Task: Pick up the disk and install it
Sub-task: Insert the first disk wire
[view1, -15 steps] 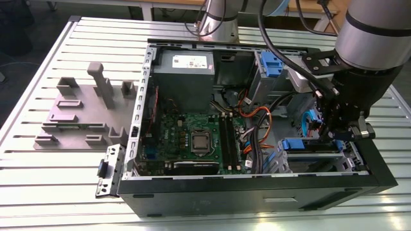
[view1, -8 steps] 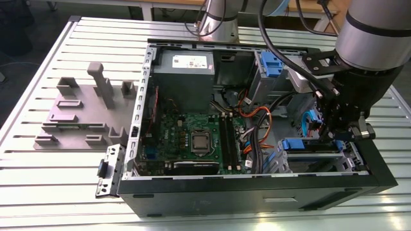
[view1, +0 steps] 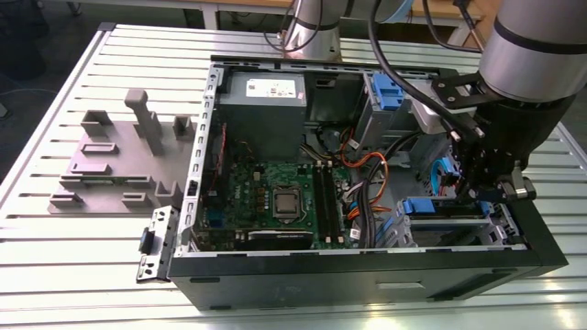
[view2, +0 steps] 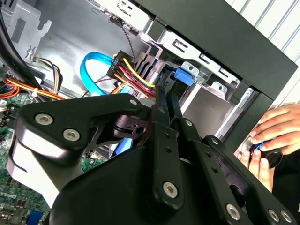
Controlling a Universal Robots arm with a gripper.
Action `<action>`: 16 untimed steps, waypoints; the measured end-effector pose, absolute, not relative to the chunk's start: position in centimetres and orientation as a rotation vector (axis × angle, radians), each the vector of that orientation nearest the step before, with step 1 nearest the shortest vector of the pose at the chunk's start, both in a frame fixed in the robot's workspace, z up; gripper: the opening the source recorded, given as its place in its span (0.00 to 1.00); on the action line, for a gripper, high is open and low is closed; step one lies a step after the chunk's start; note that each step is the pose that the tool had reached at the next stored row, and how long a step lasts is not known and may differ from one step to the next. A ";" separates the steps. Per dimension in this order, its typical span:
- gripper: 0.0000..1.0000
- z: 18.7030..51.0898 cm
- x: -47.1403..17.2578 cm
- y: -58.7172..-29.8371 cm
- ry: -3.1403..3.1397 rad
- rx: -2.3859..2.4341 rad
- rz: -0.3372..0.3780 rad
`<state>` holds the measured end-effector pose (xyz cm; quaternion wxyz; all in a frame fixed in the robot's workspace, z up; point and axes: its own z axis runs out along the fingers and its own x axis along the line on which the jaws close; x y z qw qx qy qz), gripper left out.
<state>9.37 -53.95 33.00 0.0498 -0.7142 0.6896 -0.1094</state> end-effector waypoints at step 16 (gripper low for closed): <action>0.16 32.4 9.2 -54.0 2.107 -2.169 -0.334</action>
